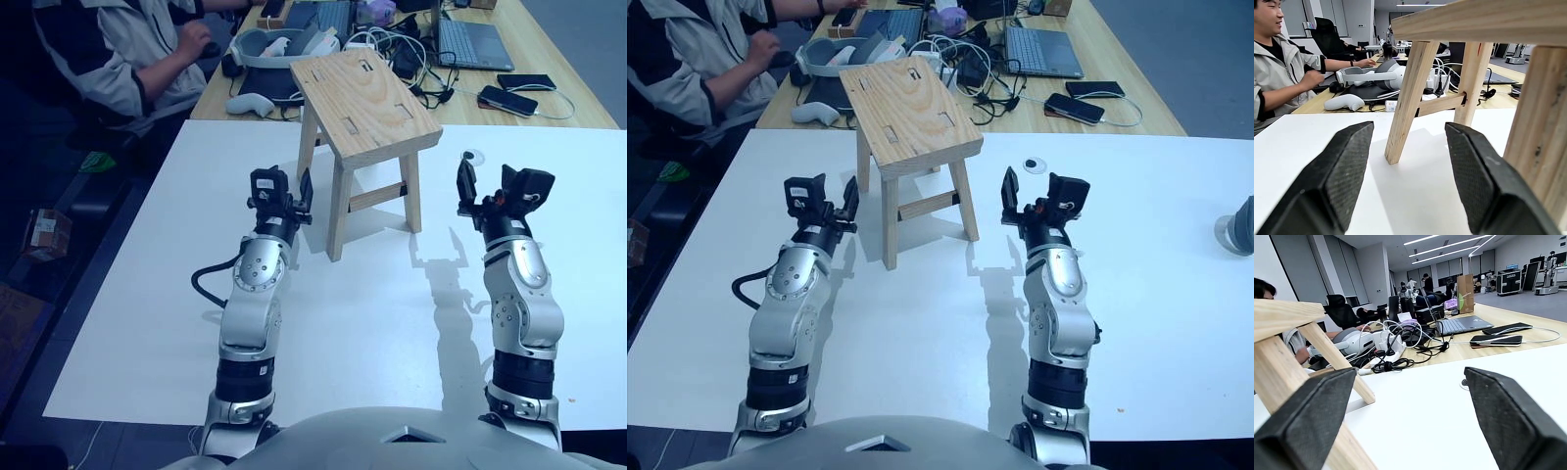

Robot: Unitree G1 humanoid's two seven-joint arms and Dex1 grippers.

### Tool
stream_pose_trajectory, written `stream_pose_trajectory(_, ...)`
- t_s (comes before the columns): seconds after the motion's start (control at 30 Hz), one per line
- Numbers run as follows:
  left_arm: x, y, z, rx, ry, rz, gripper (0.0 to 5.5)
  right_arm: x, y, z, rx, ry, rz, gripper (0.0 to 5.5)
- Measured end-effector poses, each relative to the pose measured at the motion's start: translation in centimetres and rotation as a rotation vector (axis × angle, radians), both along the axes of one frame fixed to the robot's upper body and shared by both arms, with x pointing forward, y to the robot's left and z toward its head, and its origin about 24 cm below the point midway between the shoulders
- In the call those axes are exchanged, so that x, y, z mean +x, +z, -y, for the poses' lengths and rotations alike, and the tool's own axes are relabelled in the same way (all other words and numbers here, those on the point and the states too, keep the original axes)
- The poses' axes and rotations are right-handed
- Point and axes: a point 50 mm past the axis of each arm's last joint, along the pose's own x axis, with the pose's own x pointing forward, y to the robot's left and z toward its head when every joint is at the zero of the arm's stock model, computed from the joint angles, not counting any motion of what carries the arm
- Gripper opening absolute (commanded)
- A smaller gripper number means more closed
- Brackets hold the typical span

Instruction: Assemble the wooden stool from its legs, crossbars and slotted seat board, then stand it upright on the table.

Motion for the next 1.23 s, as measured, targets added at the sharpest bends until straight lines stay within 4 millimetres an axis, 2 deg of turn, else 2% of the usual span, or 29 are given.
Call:
stream_pose_trajectory(0.2, -0.4, 0.1, 0.9, 0.019, -0.058, 0.009, 2.71, -0.3, -0.5, 0.3, 0.000, -0.018, -0.018, 4.07)
stream_pose_trajectory(0.33, -0.1, -0.7, 0.0, 0.003, 0.010, -0.012, 2.71, 0.3, -1.9, 0.3, 0.005, -0.013, -0.095, 4.07)
stream_pose_trajectory(0.47, 0.5, -1.3, 0.2, -0.004, 0.025, -0.029, 2.71, 0.4, -1.7, 1.1, 0.015, -0.046, -0.091, 4.07)
stream_pose_trajectory(0.77, 1.0, -1.2, 1.2, 0.004, 0.005, -0.019, 2.71, 0.5, -1.6, 2.3, 0.013, -0.069, -0.099, 4.07)
stream_pose_trajectory(0.97, 1.1, -1.3, 2.6, -0.002, -0.011, -0.010, 2.71, 0.7, -1.7, 4.1, 0.079, -0.106, -0.102, 4.07)
stream_pose_trajectory(1.13, 1.0, -1.4, 3.3, 0.013, -0.008, -0.008, 2.71, 0.6, -1.5, 5.0, 0.041, -0.074, -0.117, 4.07)
stream_pose_trajectory(1.23, 0.6, -1.4, 4.0, 0.023, -0.023, -0.007, 2.71, -0.2, -1.3, 5.7, 0.018, -0.078, -0.120, 4.07)
